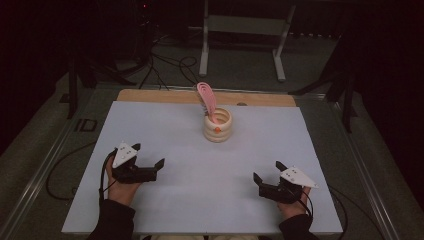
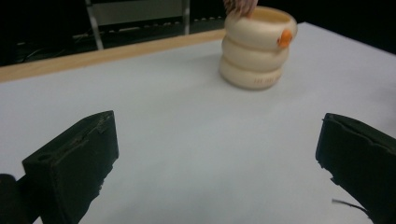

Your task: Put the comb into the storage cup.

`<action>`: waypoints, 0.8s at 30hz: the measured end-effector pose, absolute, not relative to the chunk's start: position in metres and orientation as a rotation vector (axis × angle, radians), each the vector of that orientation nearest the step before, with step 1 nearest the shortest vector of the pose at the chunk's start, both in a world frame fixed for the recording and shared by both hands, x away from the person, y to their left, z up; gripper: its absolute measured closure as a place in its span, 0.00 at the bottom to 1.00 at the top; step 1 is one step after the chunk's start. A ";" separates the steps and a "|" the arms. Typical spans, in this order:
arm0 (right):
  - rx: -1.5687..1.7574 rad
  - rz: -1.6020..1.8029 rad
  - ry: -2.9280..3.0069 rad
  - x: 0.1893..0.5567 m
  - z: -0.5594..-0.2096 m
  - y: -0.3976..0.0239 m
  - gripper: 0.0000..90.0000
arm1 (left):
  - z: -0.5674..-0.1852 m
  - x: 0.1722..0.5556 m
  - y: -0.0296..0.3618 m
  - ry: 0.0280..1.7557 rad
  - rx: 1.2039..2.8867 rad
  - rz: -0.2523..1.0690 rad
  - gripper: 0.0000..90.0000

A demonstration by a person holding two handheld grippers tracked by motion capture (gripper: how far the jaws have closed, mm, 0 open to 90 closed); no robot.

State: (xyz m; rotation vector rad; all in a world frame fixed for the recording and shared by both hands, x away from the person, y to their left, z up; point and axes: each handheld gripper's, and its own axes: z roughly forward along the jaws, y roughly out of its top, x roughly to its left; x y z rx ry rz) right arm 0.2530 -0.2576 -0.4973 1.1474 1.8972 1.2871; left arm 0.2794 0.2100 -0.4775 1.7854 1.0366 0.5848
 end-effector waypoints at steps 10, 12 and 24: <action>1.156 1.298 1.888 0.252 -0.495 -0.261 0.09 | -0.489 0.260 0.230 1.050 1.756 0.609 0.00; 1.153 1.301 1.880 0.252 -0.494 -0.263 0.09 | -0.489 0.254 0.236 1.040 1.735 0.615 0.00; 1.122 1.321 1.873 0.251 -0.490 -0.266 0.09 | -0.479 0.237 0.259 1.035 1.615 0.708 0.00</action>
